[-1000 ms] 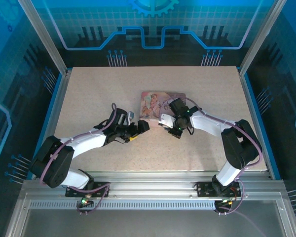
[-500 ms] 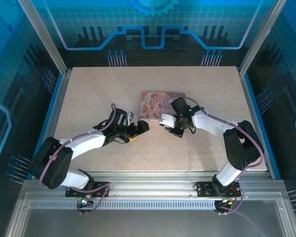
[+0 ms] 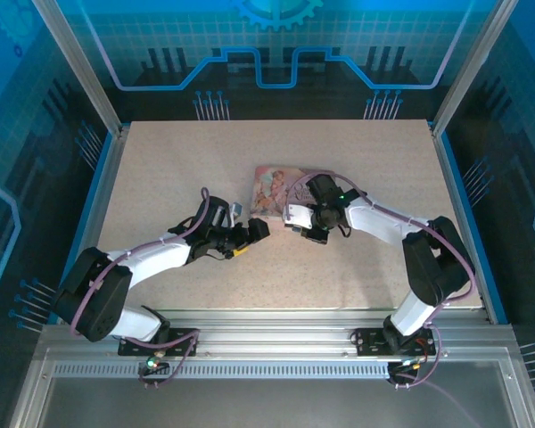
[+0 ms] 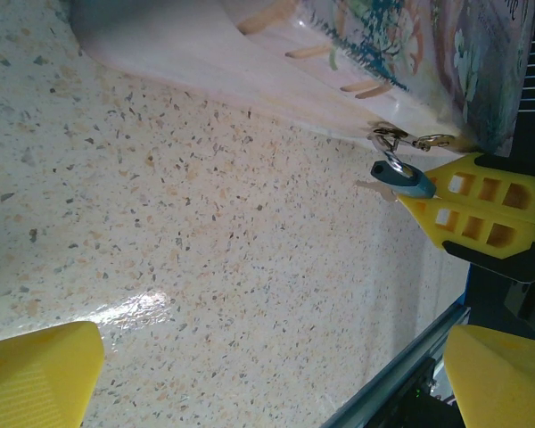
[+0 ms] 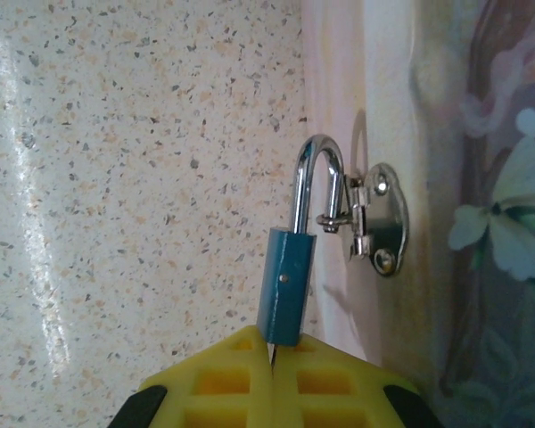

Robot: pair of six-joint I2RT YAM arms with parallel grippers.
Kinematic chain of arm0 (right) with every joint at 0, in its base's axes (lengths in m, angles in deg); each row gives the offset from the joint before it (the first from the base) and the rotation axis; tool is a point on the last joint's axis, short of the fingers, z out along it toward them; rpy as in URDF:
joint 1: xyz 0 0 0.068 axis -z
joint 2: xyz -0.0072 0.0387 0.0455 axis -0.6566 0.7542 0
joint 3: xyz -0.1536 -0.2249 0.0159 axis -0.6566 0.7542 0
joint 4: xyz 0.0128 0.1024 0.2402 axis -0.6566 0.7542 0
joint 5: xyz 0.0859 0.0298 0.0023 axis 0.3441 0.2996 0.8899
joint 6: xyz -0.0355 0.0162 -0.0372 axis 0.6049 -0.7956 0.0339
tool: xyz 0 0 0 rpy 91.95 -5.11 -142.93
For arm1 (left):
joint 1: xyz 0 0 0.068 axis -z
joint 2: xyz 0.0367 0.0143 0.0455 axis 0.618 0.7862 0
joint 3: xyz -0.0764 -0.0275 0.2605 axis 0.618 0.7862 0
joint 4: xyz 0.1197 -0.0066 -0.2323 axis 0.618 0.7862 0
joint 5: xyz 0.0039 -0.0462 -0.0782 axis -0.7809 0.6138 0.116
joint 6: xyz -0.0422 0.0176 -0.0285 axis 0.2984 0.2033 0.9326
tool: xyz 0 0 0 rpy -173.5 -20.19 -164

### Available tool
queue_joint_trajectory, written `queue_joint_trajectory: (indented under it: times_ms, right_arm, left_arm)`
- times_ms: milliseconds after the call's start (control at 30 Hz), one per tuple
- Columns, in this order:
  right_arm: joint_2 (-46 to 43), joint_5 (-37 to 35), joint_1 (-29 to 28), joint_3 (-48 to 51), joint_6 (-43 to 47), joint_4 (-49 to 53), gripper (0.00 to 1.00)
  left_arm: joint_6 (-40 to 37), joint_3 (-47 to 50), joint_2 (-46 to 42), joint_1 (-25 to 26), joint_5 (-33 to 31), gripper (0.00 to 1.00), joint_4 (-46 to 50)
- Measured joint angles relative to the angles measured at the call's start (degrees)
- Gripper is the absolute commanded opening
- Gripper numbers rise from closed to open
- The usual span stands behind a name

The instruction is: Unlock the padlock with the key

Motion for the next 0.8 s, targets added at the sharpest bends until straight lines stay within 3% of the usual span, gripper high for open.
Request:
queue_joint_trajectory:
  times_ms: [800]
  right_arm:
    - [1.99, -1.29, -1.90, -0.24, 1.77, 0.15, 0.02]
  left_arm:
    - [0.00, 0.00, 0.00, -0.07, 0.02, 0.99, 0.00]
